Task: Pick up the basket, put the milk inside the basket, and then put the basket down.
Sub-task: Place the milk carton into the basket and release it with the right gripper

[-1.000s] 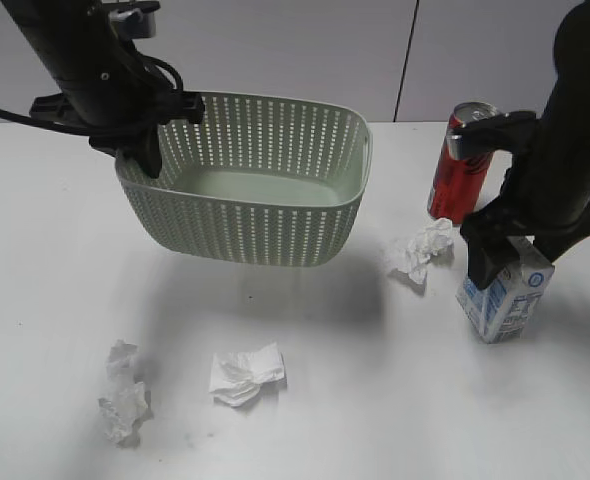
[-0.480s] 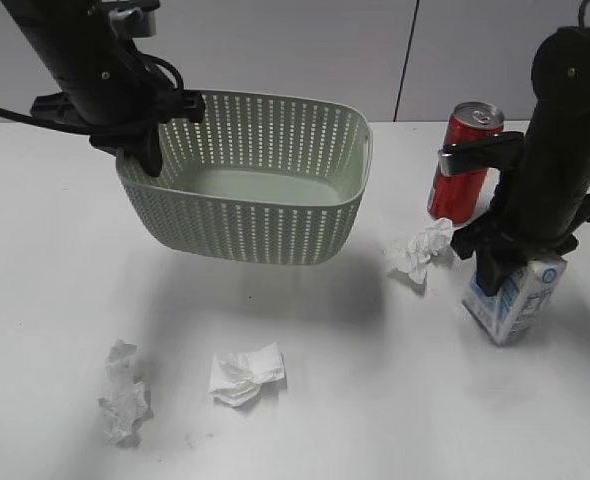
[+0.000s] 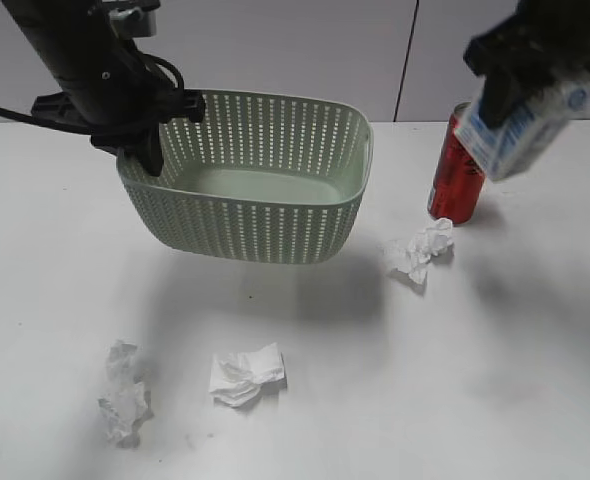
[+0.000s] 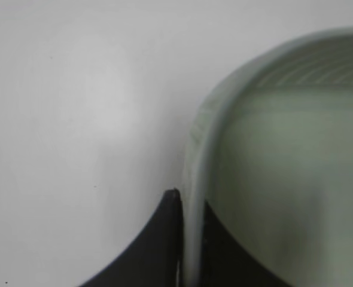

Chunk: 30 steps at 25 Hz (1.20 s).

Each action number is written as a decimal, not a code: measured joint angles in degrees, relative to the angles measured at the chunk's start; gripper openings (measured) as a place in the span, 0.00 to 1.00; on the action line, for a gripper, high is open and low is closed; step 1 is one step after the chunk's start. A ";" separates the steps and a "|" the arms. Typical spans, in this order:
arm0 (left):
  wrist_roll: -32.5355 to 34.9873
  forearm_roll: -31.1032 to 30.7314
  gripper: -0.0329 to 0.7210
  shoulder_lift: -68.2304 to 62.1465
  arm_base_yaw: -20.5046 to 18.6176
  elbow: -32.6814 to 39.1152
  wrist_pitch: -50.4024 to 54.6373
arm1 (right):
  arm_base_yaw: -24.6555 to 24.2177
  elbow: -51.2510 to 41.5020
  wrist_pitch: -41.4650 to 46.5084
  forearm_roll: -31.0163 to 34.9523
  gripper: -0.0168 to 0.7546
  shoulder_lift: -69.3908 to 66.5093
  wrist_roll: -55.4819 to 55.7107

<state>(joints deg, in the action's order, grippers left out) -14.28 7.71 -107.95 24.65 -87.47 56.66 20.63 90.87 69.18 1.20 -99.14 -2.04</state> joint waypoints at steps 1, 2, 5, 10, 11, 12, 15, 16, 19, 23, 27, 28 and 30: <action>0.00 0.00 0.02 0.00 0.00 0.00 0.00 | 1.52 2.65 0.05 0.10 0.44 0.00 -0.06; 0.00 0.00 0.02 0.00 0.00 0.00 0.00 | 2.94 4.89 0.18 0.35 0.44 0.00 -0.06; 0.00 0.11 0.02 0.00 0.00 0.00 -0.02 | 7.66 13.41 0.49 2.29 0.44 -1.80 -0.12; 0.00 0.18 0.02 0.00 0.00 0.00 -0.06 | 14.08 22.27 0.51 4.36 0.44 -8.85 -0.16; 0.00 0.18 0.02 0.00 0.00 0.00 -0.06 | 15.00 22.80 0.51 4.58 0.44 -10.50 -0.18; 0.00 0.18 0.02 0.00 0.00 0.00 -0.06 | 15.51 22.96 0.55 4.71 0.44 -11.95 -0.18; 0.00 0.25 0.02 0.00 0.00 0.00 -0.06 | 16.53 22.98 0.81 5.19 0.44 -17.06 -0.18; 0.00 0.25 0.02 0.00 0.00 0.00 -0.12 | 16.58 22.98 0.81 5.31 0.44 -18.77 -0.18; 0.00 0.36 0.02 0.00 0.00 0.00 -0.12 | 16.51 22.98 0.81 5.58 0.44 -22.73 -0.18; 0.00 0.10 0.02 0.00 0.00 0.00 -0.05 | 16.51 22.98 0.76 6.16 0.51 -25.17 -0.18; 0.18 -0.78 0.02 -0.22 -0.07 0.00 0.54 | 16.51 24.04 0.76 6.63 0.65 -25.14 -0.18; 0.18 -0.72 0.02 -0.22 -0.07 0.00 0.54 | 16.51 24.19 0.76 6.38 0.66 -24.67 -0.18; 0.18 -0.74 0.02 -0.22 -0.07 0.00 0.48 | 16.28 24.19 0.76 5.33 0.70 -22.88 -0.18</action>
<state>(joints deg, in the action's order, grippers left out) -14.09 6.96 -108.17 24.58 -87.47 57.14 36.91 115.06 69.94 6.53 -122.01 -2.22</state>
